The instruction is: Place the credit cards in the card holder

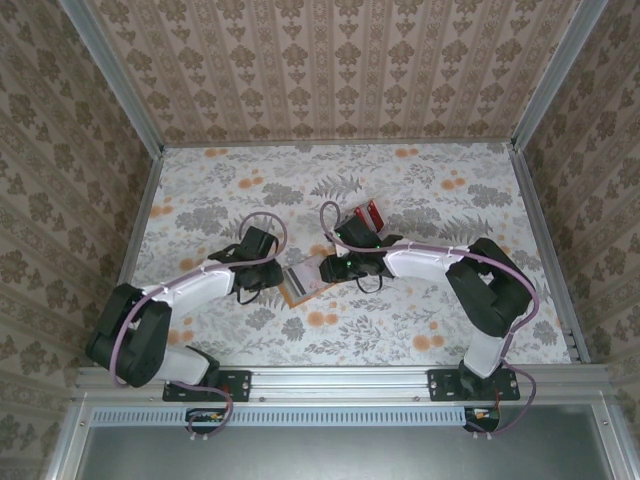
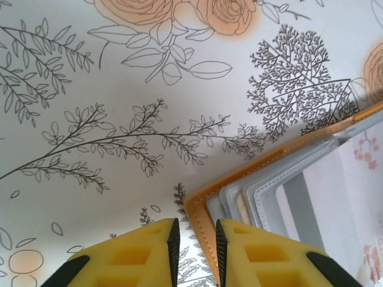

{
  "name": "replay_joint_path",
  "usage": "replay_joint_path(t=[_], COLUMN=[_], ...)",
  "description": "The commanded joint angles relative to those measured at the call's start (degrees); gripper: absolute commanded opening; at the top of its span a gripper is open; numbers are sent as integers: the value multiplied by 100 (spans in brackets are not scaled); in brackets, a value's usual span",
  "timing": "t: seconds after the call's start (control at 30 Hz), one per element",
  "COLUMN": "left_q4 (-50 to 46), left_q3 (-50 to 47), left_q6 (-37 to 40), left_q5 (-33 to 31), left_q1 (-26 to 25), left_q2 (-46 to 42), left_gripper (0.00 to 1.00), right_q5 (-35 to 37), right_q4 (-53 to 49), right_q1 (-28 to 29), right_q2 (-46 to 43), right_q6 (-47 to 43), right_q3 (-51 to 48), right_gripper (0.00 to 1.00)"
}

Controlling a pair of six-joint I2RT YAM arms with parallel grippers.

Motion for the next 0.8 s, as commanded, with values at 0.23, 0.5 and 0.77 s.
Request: replay_joint_path(t=[0.23, 0.5, 0.77], left_q4=[-167, -98, -95], left_q3=[-323, -272, -281], left_q6=[-117, -127, -149], left_q5=[-56, -30, -77], left_q1=[-139, -174, -192], left_q2=[-75, 110, 207], left_gripper=[29, 29, 29], right_q5=[82, 57, 320], right_q4=[-90, -138, -272], right_q1=[-96, -104, -282], right_q2=[301, 500, 138], right_q6=[-37, -50, -173], right_q3=[110, 214, 156], right_gripper=[30, 31, 32])
